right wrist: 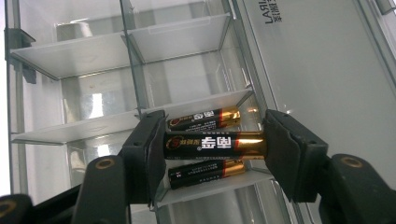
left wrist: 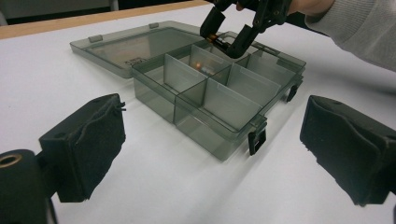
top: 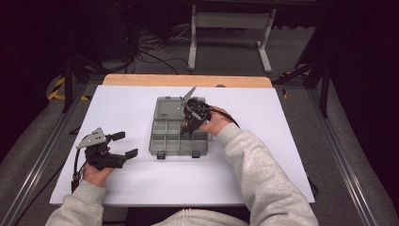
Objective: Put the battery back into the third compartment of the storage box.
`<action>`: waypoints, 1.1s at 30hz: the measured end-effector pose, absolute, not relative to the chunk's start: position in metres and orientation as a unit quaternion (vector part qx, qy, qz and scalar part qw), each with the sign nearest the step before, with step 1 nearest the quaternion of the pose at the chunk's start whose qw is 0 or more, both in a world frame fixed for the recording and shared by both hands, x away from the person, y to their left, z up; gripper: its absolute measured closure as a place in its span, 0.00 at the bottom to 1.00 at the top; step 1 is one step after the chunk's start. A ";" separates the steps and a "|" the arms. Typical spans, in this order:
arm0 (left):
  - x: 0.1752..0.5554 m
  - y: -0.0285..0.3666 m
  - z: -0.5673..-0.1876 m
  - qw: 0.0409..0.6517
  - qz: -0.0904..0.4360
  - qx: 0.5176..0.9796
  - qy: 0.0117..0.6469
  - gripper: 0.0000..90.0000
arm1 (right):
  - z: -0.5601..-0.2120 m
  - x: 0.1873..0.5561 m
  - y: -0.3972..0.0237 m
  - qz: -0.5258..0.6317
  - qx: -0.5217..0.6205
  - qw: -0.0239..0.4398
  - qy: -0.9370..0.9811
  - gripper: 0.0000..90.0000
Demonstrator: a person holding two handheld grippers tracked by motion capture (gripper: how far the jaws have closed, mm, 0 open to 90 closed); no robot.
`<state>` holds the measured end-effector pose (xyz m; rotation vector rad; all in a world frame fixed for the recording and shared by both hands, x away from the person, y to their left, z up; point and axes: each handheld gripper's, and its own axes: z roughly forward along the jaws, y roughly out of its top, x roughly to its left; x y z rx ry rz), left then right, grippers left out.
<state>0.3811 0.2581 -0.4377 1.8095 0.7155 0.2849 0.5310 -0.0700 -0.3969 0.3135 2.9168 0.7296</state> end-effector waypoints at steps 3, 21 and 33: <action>0.381 0.258 -0.438 0.554 0.121 0.766 0.303 0.08 | -0.397 0.531 -0.070 0.242 0.106 0.060 0.963 0.45; 0.386 0.255 -0.430 0.547 0.110 0.773 0.303 0.27 | -0.382 0.517 -0.089 0.284 0.131 0.064 0.948 0.64; 0.399 0.243 -0.417 0.505 0.106 0.798 0.312 0.69 | -0.360 0.492 -0.119 0.334 0.158 0.072 0.926 0.87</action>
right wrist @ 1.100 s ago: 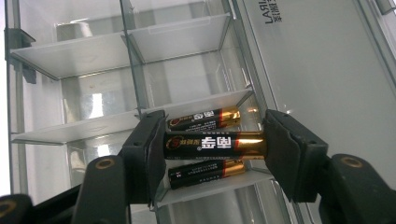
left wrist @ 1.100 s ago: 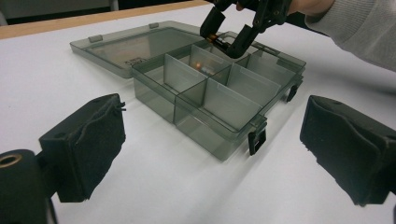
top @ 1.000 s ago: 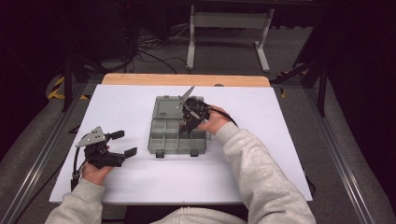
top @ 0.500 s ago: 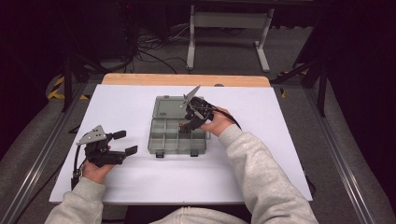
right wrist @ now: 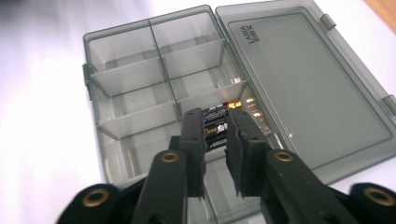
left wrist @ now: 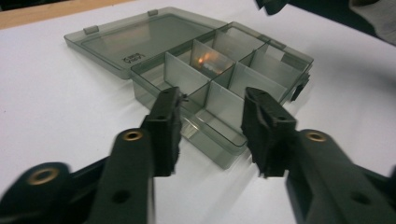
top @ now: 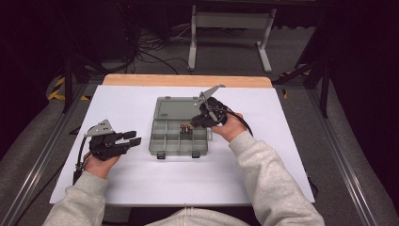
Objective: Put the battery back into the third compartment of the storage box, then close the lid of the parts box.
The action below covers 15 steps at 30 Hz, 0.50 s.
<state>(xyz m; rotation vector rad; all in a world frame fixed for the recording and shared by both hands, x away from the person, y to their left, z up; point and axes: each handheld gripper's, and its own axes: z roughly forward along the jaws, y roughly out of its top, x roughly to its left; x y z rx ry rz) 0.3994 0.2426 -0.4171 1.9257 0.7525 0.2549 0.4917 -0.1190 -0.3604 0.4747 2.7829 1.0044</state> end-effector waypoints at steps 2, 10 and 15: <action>0.400 0.241 -0.417 0.502 0.106 0.799 0.312 0.74 | -0.359 0.487 -0.123 0.342 0.159 0.075 0.923 0.89; 0.401 0.230 -0.408 0.475 0.122 0.813 0.314 0.99 | -0.359 0.476 -0.137 0.353 0.172 0.083 0.916 1.00; 0.405 0.226 -0.403 0.468 0.126 0.813 0.323 0.99 | -0.359 0.472 -0.142 0.357 0.177 0.088 0.913 1.00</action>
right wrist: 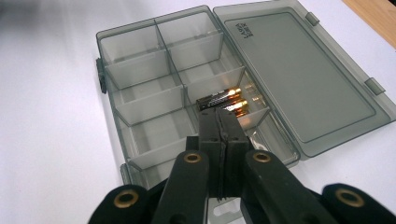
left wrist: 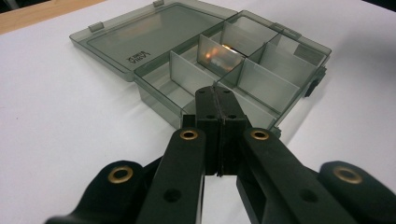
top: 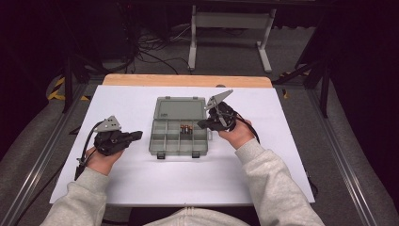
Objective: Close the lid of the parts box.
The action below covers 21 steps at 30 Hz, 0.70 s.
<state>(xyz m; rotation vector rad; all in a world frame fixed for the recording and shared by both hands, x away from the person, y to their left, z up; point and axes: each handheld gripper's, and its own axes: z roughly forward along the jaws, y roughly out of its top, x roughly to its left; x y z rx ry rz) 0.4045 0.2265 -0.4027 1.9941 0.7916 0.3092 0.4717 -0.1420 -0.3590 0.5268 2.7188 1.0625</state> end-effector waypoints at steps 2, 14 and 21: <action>0.408 0.226 -0.400 0.465 0.127 0.814 0.325 0.99 | -0.359 0.471 -0.144 0.361 0.179 0.090 0.911 1.00; 0.431 0.224 -0.393 0.443 0.119 0.809 0.368 0.99 | -0.362 0.477 -0.153 0.362 0.211 0.100 0.902 1.00; 0.445 0.223 -0.390 0.431 0.106 0.805 0.394 0.99 | -0.362 0.482 -0.157 0.362 0.230 0.102 0.898 1.00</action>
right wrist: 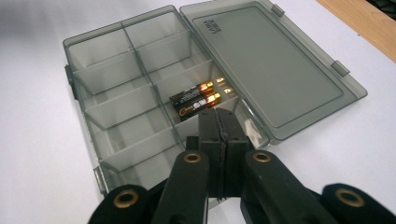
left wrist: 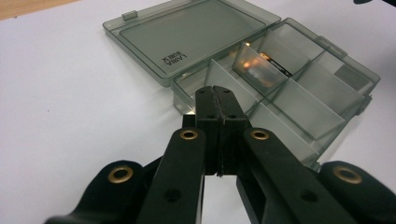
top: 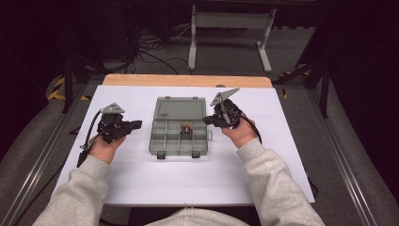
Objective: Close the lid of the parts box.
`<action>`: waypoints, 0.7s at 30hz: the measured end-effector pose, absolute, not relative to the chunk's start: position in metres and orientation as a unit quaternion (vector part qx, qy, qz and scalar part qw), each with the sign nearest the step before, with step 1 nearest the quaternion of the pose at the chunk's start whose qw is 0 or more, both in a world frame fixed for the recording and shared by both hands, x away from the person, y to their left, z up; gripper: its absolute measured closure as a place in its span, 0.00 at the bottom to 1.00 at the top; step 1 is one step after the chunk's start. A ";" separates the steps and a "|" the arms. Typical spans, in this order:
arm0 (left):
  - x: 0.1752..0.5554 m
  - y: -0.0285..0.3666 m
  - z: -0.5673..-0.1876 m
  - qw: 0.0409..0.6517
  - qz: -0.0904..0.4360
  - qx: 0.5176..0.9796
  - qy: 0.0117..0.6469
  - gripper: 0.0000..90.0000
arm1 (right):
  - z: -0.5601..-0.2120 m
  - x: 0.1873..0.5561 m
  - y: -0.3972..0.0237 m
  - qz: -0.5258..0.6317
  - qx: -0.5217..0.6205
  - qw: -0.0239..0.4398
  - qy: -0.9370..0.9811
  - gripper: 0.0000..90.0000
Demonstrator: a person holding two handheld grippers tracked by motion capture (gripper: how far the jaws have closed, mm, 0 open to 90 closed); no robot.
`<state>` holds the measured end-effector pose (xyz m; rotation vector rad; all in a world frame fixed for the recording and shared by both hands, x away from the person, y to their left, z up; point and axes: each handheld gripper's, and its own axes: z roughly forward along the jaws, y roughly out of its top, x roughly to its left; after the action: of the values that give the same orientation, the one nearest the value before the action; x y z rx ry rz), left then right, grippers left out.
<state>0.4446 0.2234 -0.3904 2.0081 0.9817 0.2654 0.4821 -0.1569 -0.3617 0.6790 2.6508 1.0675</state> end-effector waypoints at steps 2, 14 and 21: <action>0.449 0.223 -0.389 0.427 0.106 0.805 0.398 0.99 | -0.362 0.484 -0.158 0.362 0.237 0.102 0.896 1.00; 0.475 0.213 -0.382 0.398 0.103 0.807 0.423 0.99 | -0.365 0.508 -0.166 0.349 0.291 0.104 0.885 1.00; 0.488 0.212 -0.380 0.394 0.100 0.799 0.443 0.99 | -0.366 0.520 -0.168 0.341 0.313 0.108 0.880 1.00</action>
<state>0.4878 0.2118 -0.3799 2.0284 1.1229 0.2530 0.5196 -0.1677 -0.3660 0.9196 2.5899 1.0026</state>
